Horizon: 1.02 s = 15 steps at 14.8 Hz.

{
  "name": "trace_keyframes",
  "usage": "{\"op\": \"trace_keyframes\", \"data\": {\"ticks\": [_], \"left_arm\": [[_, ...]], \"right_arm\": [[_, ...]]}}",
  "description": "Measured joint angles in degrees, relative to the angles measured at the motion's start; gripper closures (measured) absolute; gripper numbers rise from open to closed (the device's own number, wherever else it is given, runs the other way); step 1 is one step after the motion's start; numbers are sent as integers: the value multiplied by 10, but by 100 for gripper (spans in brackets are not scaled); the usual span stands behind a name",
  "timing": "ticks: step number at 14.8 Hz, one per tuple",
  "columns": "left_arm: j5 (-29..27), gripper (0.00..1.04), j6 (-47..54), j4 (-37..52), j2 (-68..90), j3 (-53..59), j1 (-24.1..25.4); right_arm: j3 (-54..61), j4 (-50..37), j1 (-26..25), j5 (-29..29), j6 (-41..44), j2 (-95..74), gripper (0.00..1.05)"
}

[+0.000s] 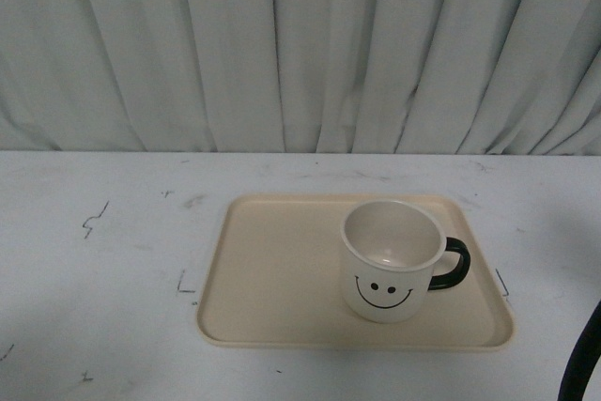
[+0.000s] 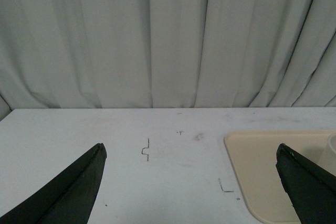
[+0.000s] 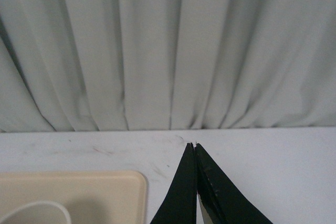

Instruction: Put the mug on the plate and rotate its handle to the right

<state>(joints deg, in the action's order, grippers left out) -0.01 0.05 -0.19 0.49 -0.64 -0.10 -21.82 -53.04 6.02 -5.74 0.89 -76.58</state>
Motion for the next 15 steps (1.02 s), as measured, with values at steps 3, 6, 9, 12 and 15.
{"op": "trace_keyframes", "data": {"ticks": [3, 6, 9, 12, 15], "left_arm": [[0, 7, 0, 0, 0, 0, 0], [0, 7, 0, 0, 0, 0, 0], [0, 7, 0, 0, 0, 0, 0], [0, 7, 0, 0, 0, 0, 0], [0, 7, 0, 0, 0, 0, 0]], "right_arm": [[76, -2, -18, 15, 0, 97, 103], [129, 26, -65, 51, -1, 163, 103], [162, 69, -60, 57, -1, 241, 103], [205, 79, -60, 56, -1, 279, 103], [210, 144, -60, 57, -1, 370, 103]]}}
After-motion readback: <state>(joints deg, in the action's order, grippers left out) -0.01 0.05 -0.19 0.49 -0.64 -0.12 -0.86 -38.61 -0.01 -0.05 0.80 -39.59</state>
